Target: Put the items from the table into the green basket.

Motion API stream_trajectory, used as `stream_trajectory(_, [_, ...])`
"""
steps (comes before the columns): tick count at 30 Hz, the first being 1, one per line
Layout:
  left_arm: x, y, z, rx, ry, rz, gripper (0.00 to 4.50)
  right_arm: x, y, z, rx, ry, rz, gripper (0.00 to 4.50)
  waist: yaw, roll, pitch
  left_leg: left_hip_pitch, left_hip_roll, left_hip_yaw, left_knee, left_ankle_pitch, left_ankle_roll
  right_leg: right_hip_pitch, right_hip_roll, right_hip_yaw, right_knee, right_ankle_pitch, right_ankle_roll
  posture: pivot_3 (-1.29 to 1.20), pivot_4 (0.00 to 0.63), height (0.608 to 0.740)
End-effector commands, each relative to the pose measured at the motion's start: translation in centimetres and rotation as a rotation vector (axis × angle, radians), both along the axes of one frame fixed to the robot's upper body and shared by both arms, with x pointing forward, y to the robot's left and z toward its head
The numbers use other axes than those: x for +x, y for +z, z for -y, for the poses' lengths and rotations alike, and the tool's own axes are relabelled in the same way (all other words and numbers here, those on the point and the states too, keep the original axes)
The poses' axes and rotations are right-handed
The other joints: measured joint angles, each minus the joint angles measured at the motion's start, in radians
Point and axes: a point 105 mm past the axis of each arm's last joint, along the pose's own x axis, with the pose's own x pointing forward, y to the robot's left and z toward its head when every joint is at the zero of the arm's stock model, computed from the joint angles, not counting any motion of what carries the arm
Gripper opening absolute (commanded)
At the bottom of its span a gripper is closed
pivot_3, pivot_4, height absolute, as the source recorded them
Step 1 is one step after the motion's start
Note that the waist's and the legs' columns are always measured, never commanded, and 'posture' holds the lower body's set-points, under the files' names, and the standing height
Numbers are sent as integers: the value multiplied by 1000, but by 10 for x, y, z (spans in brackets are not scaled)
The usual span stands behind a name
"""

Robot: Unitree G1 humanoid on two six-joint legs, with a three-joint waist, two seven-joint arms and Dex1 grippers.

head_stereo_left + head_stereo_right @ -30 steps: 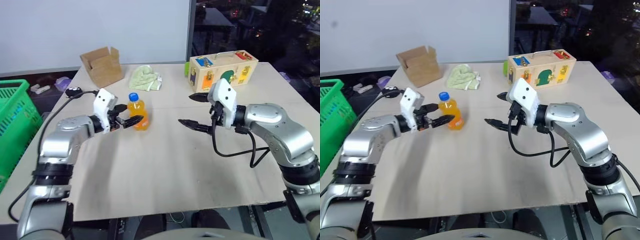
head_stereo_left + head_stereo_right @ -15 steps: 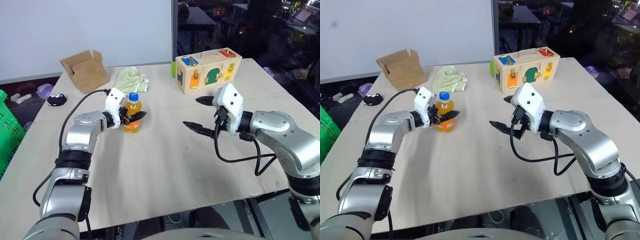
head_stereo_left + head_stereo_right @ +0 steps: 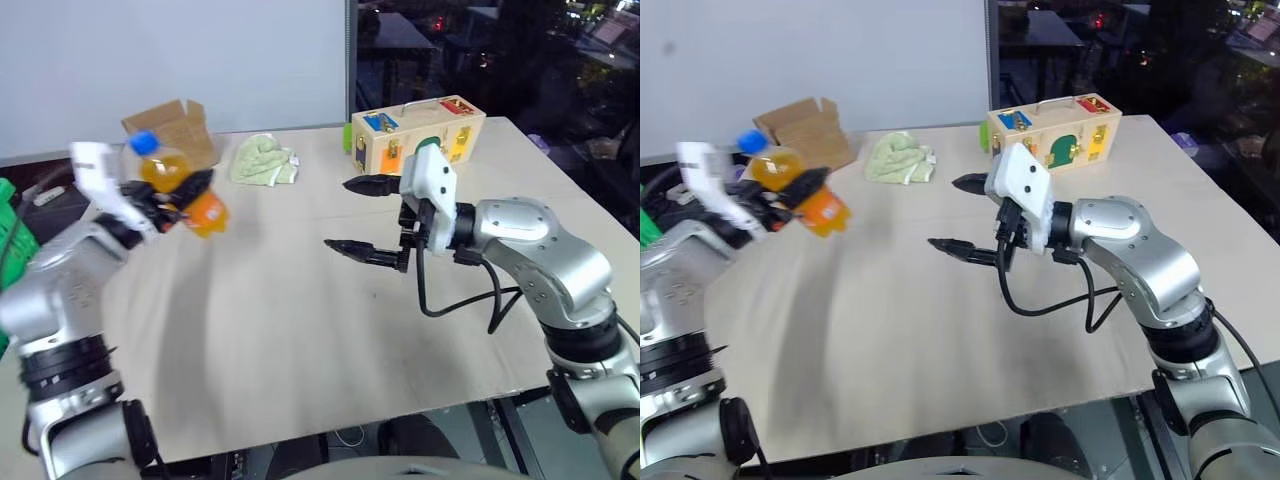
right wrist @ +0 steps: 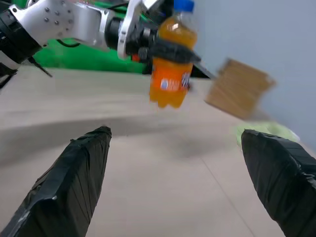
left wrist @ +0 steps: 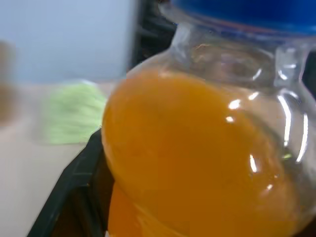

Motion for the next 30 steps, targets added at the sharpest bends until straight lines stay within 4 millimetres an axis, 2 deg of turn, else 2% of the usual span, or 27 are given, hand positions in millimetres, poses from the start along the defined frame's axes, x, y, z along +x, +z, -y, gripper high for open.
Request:
stream_trajectory(1, [-34, 35, -32, 10, 130, 106, 2851, -6, 14, -11, 27, 87, 64, 4500, 28, -1, 0, 0, 0, 0, 0, 0, 0, 0, 0, 0, 0, 0, 0, 195, 0, 740])
stream_trajectory(7, [-80, 55, -87, -5, 375, 160, 2851, -9, 16, -25, 38, 177, 70, 4500, 104, -8, -2, -1, -1, -2, 0, 0, 0, 1, -5, -4, -1, 0, 0, 268, 0, 740])
stream_trajectory(10, [-100, 62, -125, -18, 517, 166, 2851, -10, 14, -28, 38, 204, 63, 4500, 138, -11, -3, 0, -1, -4, 0, 0, -1, 3, -5, -7, -3, 0, -1, 296, 0, 740])
stream_trajectory(11, [-107, 61, -145, -11, 601, 148, 2851, -10, 13, -29, 37, 213, 62, 4500, 143, -10, -3, 0, -1, -5, 0, 0, -1, 4, -5, -8, -3, 0, -1, 313, 0, 740])
stream_trajectory(13, [-116, 61, -169, 13, 706, 117, 2851, -10, 13, -31, 35, 222, 62, 4500, 156, -10, -3, 2, -2, -4, 0, 0, -1, 5, -6, -10, -3, -1, -1, 315, 0, 740])
stream_trajectory(16, [-122, 64, -193, 62, 782, 106, 2851, -10, 12, -32, 35, 225, 61, 4500, 175, -10, -3, 7, -1, -2, -2, 0, -1, 9, -7, -10, -5, -3, -3, 308, 0, 740])
stream_trajectory(22, [-122, 67, -216, 159, 864, 128, 2851, -10, 11, -31, 44, 209, 59, 4500, 198, -11, -3, 6, 0, -3, -2, -3, -6, 8, -14, -14, -6, -3, -4, 285, 0, 740])
stream_trajectory(25, [-118, 70, -216, 150, 840, 155, 2851, -10, 11, -31, 46, 204, 57, 4500, 197, -12, -4, 4, -1, -3, -3, -3, -6, 7, -16, -13, -7, -3, -4, 270, 0, 740])
stream_trajectory(30, [-110, 64, -211, 160, 795, 141, 2851, -11, 10, -30, 47, 199, 53, 4500, 190, -15, -6, -4, -1, -2, -3, -3, -6, 0, -16, -12, -5, -1, -2, 257, 0, 740])
